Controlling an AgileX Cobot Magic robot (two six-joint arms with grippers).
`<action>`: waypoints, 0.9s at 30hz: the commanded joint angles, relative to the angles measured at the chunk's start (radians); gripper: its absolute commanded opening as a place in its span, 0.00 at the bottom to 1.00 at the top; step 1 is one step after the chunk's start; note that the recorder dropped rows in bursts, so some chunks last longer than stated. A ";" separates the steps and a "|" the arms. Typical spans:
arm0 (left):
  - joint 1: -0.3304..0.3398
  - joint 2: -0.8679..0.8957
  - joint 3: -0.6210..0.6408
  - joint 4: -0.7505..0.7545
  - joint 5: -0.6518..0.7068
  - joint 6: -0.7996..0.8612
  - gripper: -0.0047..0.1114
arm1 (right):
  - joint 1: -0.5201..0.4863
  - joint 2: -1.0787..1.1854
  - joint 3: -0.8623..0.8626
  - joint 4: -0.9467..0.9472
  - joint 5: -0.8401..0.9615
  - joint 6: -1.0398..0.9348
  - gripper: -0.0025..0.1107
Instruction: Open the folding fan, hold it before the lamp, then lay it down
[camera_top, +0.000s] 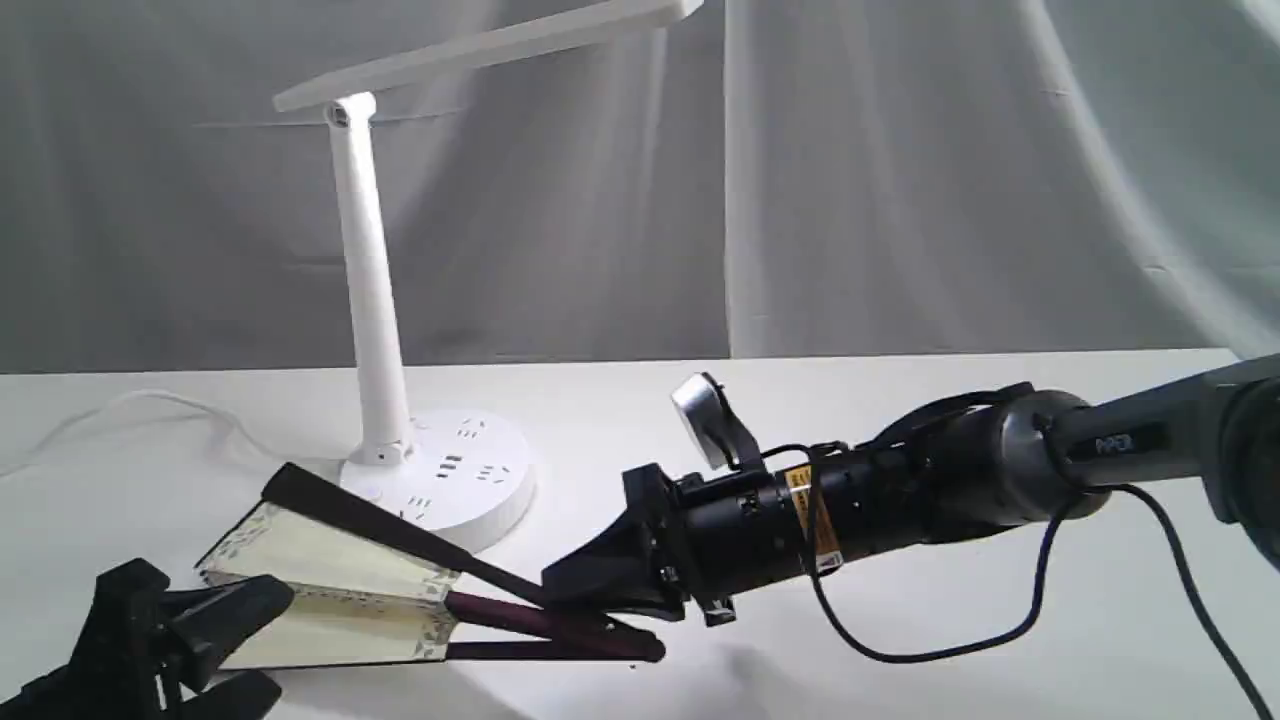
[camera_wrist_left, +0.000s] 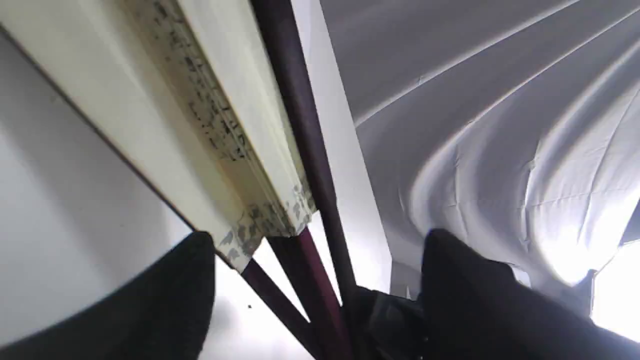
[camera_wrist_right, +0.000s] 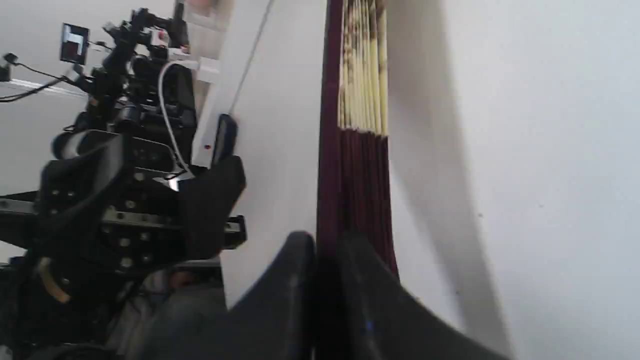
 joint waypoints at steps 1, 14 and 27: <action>0.002 0.002 0.008 -0.009 -0.041 -0.026 0.56 | -0.004 -0.018 0.000 0.048 -0.034 -0.020 0.02; 0.002 0.002 0.012 0.006 0.008 -0.032 0.56 | -0.004 -0.018 0.000 0.189 -0.034 -0.026 0.02; 0.002 0.002 0.012 -0.050 -0.055 -0.053 0.56 | 0.009 -0.040 0.000 0.238 -0.034 -0.019 0.02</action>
